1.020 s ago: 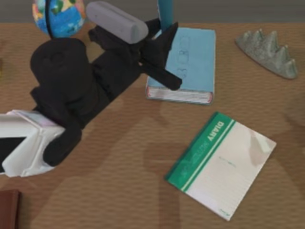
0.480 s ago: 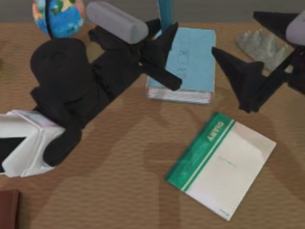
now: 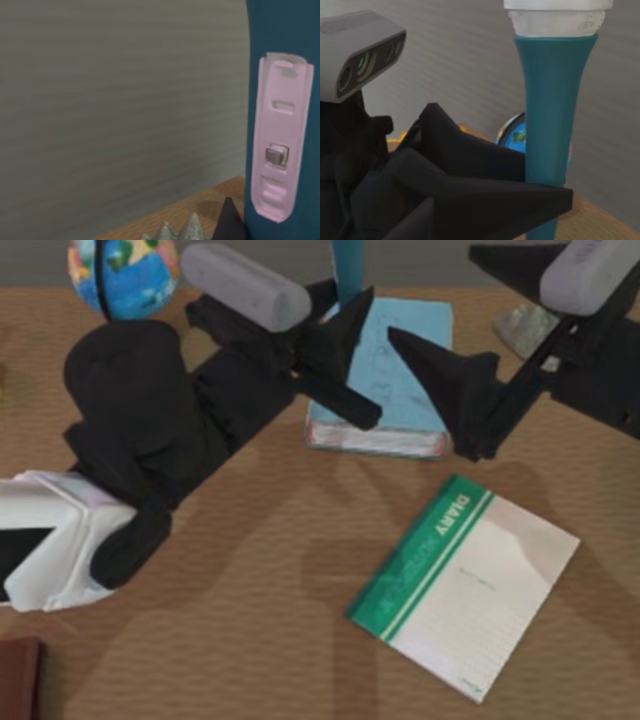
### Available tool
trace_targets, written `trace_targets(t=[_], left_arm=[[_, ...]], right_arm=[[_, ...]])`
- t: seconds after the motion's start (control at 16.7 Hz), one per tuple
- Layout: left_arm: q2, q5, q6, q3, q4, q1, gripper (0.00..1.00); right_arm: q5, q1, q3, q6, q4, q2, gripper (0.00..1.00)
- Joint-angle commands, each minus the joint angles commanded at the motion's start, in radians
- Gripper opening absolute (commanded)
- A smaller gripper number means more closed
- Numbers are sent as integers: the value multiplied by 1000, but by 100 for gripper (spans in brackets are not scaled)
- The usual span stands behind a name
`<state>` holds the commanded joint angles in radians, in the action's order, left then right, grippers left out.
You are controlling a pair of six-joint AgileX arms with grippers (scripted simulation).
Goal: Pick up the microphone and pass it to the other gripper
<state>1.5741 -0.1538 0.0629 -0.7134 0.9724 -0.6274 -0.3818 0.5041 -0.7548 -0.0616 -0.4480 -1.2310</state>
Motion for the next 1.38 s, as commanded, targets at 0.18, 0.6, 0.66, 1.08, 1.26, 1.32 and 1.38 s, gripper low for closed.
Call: trace_targets(t=[0.18, 0.6, 0.66, 1.08, 1.26, 1.32, 1.38], left_arm=[[0, 0, 0, 0, 0, 0, 0], [0, 0, 0, 0, 0, 0, 0], [0, 0, 0, 0, 0, 0, 0], [0, 0, 0, 0, 0, 0, 0], [0, 0, 0, 0, 0, 0, 0], [0, 0, 0, 0, 0, 0, 0], [0, 0, 0, 0, 0, 0, 0]], right_arm=[[6, 3, -12, 1, -2, -13, 100], [88, 83, -247, 3, -60, -313, 100], [99, 93, -275, 4, -66, -347, 100], [112, 106, -310, 4, -74, -384, 92], [112, 106, -310, 4, -74, -384, 70], [112, 106, -310, 4, -74, -384, 62], [112, 106, -310, 4, -74, -384, 55]])
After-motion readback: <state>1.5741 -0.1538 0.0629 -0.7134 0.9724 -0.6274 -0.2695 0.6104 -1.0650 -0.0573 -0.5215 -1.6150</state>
